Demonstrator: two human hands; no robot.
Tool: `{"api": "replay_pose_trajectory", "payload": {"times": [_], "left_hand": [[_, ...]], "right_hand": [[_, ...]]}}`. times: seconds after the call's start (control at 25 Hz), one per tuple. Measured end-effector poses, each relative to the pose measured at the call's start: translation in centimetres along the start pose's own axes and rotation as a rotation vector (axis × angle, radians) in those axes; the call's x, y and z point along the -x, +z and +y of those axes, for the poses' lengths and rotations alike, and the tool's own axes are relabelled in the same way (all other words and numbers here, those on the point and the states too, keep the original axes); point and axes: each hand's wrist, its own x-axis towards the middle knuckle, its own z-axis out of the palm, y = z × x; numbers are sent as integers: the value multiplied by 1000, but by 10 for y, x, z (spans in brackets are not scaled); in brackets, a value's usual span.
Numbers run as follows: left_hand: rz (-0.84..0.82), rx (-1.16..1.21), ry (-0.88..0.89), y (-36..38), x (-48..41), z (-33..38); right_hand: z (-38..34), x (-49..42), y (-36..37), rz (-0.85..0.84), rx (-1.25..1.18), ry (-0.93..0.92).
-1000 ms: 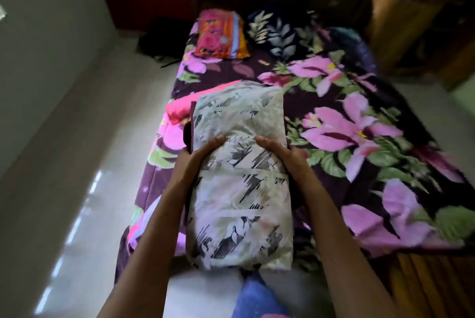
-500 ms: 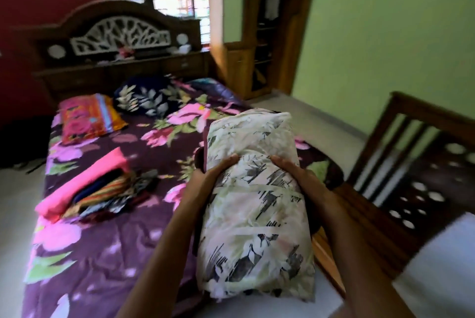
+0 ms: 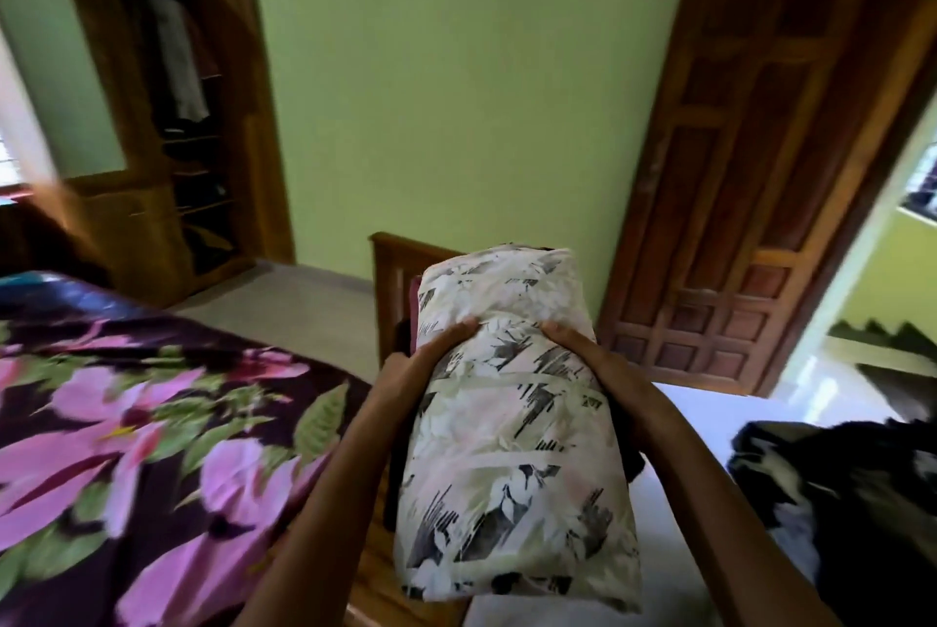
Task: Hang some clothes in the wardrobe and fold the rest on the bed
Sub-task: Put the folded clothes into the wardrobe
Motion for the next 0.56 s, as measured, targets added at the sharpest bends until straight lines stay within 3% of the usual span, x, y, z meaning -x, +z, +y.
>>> {"api": "replay_pose_trajectory", "payload": {"times": [0.2,0.44,0.56], "left_hand": [[-157,-53,-78,112,-94,9],[-318,-108,79,209,-235,15],[-380,-67,66,259,-312,24]], "right_hand": [[-28,-36,-116,125,-54,-9],[-53,-137,-224,241,-58,-68],[-78,-191,-276,317,-39,-65]]}}
